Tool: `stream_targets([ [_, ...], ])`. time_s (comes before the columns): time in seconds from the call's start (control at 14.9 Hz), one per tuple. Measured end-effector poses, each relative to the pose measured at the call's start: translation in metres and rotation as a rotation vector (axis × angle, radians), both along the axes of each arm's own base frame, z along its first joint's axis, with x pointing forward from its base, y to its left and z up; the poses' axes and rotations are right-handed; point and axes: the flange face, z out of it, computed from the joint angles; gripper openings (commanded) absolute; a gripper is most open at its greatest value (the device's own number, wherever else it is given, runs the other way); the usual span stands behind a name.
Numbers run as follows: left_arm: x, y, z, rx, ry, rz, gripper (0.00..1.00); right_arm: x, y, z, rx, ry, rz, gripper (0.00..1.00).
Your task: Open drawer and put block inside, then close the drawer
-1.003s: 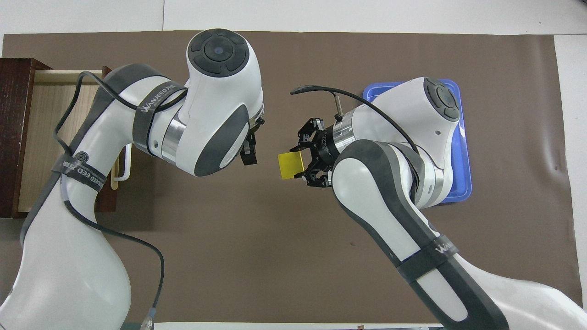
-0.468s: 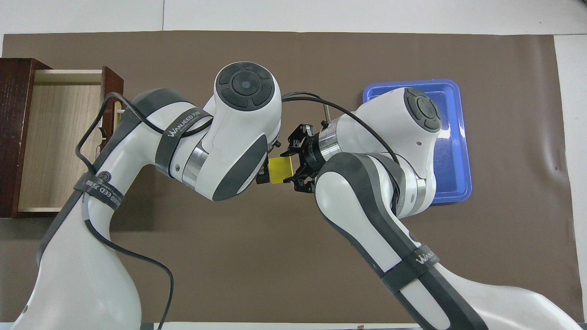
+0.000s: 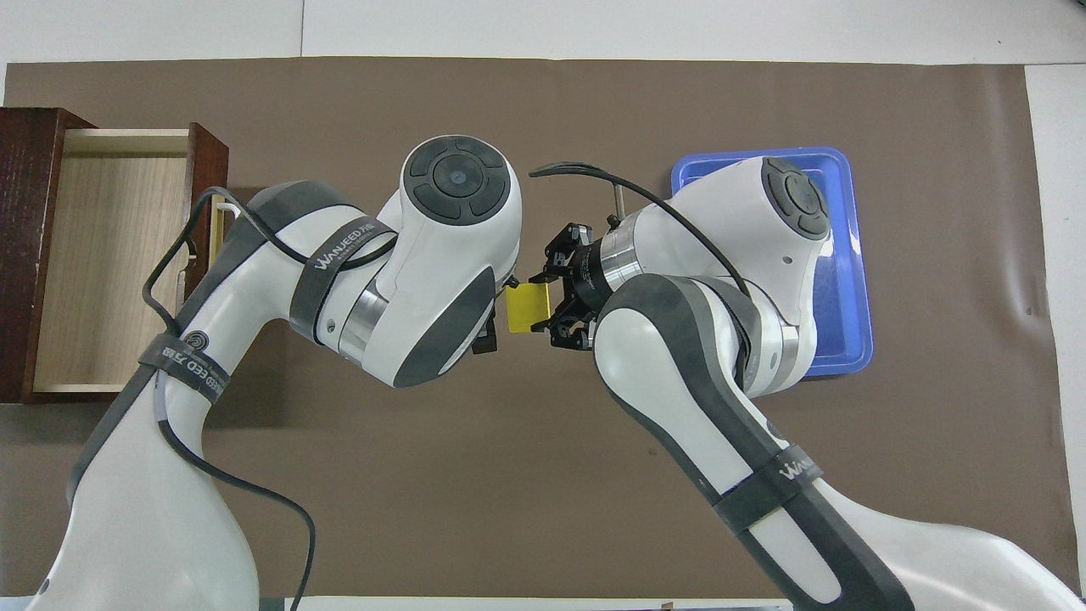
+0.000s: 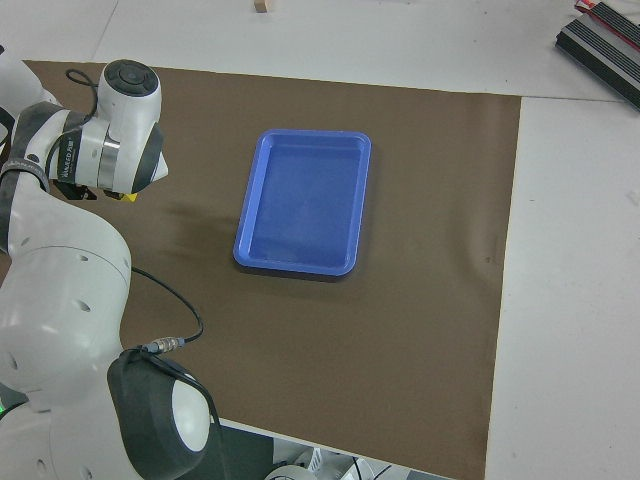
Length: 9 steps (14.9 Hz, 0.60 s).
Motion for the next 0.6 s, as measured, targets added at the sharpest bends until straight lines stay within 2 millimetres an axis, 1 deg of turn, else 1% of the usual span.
stream_targets([
  [0.27,0.002,-0.008,0.004,-0.038,-0.047,-0.009,1.0,0.001,-0.002,-0.001,-0.001,0.002,-0.004,0.0],
  [0.6,-0.005,-0.023,0.004,-0.061,-0.074,-0.026,1.0,0.002,-0.004,-0.001,-0.003,0.001,-0.006,0.0],
])
